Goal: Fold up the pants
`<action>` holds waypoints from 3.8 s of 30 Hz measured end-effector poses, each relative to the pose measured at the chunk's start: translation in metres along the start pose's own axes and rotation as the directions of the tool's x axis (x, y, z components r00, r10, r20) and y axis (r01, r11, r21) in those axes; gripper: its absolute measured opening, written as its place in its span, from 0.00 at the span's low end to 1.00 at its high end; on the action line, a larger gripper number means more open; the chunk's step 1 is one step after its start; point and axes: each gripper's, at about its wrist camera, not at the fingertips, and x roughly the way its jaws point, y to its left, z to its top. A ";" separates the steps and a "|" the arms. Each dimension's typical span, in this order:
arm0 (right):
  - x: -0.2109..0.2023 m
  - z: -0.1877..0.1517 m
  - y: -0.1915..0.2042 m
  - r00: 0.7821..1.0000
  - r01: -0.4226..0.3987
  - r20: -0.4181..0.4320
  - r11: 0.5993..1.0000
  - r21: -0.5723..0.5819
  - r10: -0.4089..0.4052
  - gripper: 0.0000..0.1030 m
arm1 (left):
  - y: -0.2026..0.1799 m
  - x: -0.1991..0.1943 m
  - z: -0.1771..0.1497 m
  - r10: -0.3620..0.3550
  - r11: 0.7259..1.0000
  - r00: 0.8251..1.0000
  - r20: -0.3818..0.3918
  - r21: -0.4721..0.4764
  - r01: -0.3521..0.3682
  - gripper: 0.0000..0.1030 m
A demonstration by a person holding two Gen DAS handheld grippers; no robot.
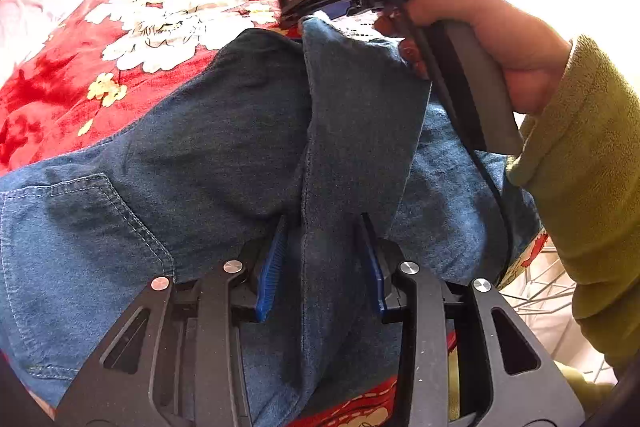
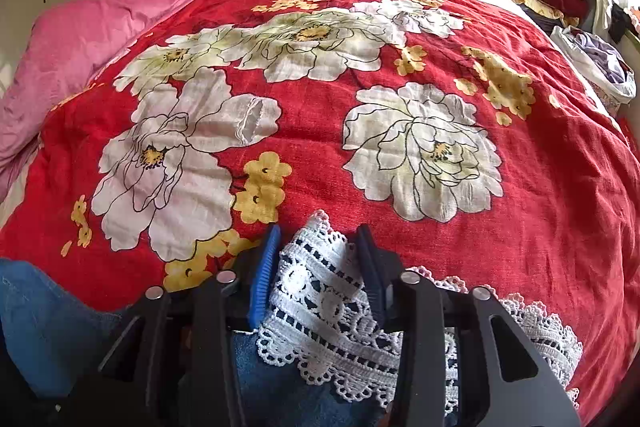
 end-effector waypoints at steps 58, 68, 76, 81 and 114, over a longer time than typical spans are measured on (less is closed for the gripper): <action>-0.217 -0.261 -0.137 0.991 0.028 0.110 0.916 0.401 -0.079 0.37 | -0.025 -0.029 -0.047 -0.045 0.992 0.999 -0.029 0.118 0.048 0.40; -0.196 -0.163 -0.158 0.974 -0.094 0.224 0.951 0.294 0.027 0.50 | 0.016 -0.052 0.032 0.022 0.998 0.997 0.067 0.049 -0.026 0.48; -0.115 -0.113 -0.177 0.993 -0.113 0.058 0.965 0.237 0.102 0.51 | 0.056 0.014 0.090 0.056 0.998 0.998 -0.026 0.005 -0.056 0.48; -0.097 -0.125 -0.179 0.987 -0.160 0.044 0.964 0.212 0.155 0.52 | 0.077 0.045 0.100 -0.033 0.998 0.998 -0.059 -0.051 0.030 0.51; -0.082 -0.065 -0.175 0.984 -0.016 0.175 0.998 0.064 0.004 0.44 | 0.070 0.044 0.110 0.026 0.996 1.000 0.000 -0.086 -0.026 0.11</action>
